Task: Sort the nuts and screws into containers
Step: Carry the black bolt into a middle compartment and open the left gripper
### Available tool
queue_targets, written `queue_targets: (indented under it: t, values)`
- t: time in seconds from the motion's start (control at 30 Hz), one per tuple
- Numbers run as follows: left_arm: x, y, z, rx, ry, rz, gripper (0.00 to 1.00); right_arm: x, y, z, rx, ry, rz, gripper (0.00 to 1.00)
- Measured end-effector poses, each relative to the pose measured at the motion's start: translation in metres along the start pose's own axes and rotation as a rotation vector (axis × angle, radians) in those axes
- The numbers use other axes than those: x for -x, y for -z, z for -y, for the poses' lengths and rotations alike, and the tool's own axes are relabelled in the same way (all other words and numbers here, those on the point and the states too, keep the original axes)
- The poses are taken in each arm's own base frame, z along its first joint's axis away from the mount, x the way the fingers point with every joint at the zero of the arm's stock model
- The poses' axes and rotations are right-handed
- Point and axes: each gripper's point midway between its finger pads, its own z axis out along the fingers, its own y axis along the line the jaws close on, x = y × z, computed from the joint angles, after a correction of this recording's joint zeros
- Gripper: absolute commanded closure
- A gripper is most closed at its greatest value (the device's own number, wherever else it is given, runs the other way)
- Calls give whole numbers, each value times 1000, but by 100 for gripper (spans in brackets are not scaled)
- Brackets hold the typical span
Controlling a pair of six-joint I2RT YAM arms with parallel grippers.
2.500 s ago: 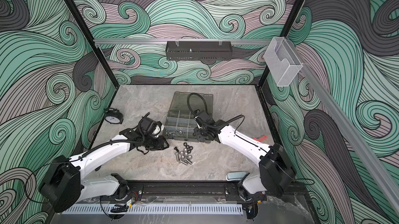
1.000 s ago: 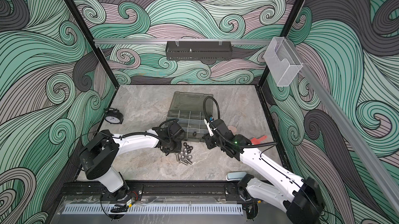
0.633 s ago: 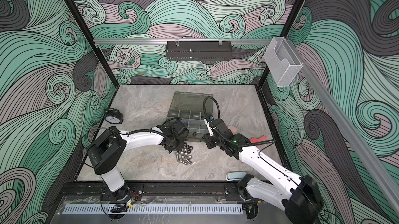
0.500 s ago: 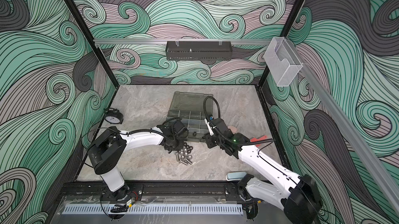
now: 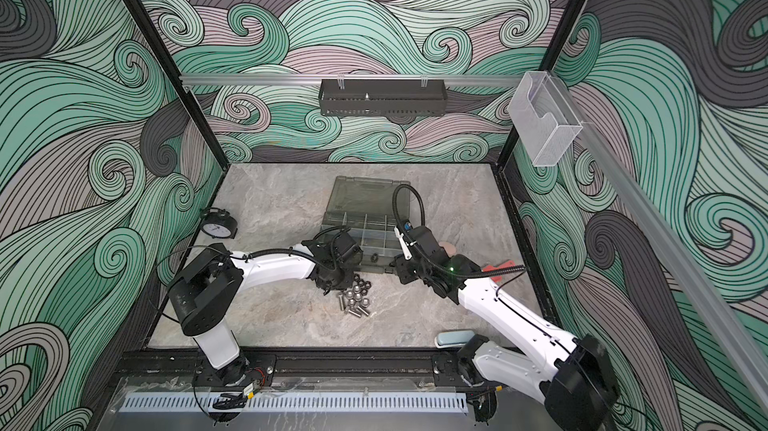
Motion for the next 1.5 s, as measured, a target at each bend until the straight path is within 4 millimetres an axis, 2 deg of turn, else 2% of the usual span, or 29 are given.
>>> queue_targets:
  t: [0.2,0.43,0.63,0.73,0.87,1.0,1.2,1.37,1.5]
  values:
    - [6,16,7,-1,-41,5,88,2,3,2,-3,-4,12,57]
    - [44,64,46,-105,-95,118,88,6,8,3,-3,-8,33,57]
    - [77,88,80,-171,-137,191,88,9,18,7,-6,-16,65,57]
    - [90,79,94,-176,-158,199,87,8,22,8,-8,-18,71,58]
    - [90,50,97,-153,-164,157,85,5,24,10,-12,-22,71,58]
    - [83,29,94,-131,-166,110,72,3,24,10,-13,-22,68,57]
    - [85,29,97,-149,-160,119,60,3,25,10,-13,-22,67,58]
    - [83,33,94,-152,-156,126,60,1,27,11,-11,-23,73,57]
    - [76,50,83,-155,-142,153,60,-7,27,11,-7,-26,68,57]
